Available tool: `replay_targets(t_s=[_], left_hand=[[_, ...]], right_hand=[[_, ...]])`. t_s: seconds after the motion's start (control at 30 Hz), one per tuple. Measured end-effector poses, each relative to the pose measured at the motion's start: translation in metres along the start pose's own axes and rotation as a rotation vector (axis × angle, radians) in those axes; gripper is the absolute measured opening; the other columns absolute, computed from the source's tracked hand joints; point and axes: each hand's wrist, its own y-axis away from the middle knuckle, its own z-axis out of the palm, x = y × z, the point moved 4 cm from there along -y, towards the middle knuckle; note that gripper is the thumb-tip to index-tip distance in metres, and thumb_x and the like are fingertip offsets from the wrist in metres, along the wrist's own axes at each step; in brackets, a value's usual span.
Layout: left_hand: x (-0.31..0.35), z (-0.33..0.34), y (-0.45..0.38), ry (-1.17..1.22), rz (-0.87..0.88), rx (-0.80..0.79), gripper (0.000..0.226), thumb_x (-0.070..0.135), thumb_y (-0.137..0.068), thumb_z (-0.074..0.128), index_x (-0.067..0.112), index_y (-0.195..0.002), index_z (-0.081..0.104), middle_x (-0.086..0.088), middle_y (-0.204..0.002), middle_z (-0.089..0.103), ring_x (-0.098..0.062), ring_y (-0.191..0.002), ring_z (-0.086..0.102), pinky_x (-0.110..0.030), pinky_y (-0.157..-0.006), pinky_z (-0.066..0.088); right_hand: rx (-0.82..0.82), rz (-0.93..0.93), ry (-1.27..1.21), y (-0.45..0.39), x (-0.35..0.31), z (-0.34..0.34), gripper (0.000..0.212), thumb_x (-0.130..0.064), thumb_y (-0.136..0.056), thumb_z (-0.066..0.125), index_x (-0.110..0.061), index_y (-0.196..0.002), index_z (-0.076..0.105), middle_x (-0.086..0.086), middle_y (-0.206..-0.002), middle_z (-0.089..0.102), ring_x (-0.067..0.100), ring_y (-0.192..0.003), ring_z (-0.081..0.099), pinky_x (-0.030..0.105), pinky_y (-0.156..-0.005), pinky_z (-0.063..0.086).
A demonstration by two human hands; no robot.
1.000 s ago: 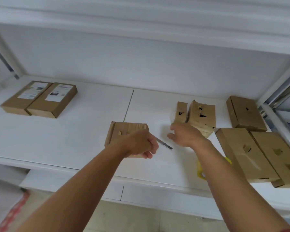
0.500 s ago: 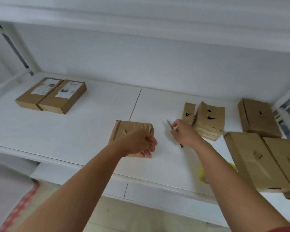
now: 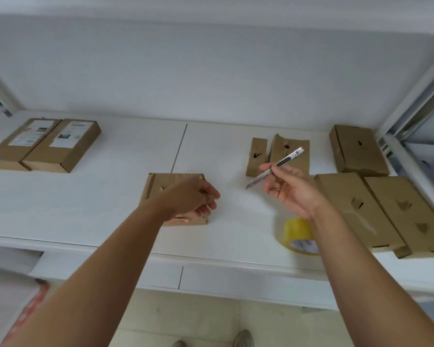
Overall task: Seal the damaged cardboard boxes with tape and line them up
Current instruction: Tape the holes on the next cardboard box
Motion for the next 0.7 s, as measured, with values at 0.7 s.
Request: replay_targets(t_s=[0.7], left_hand=[[-0.005,-0.002,-0.002,-0.031,0.082,0.13,0.011,0.0,-0.097,0.055,0.002,-0.097,0.066,0.0,-0.071,0.071,-0.012,-0.056,0.063,-0.021,-0.055,0.051]], right_hand=[[-0.052,0.096,0.257,-0.001,0.008,0.001,0.026,0.009,-0.091,0.053,-0.006,-0.076,0.068,0.006,-0.053,0.053,0.014,-0.051,0.047,0.023,-0.053,0.037]])
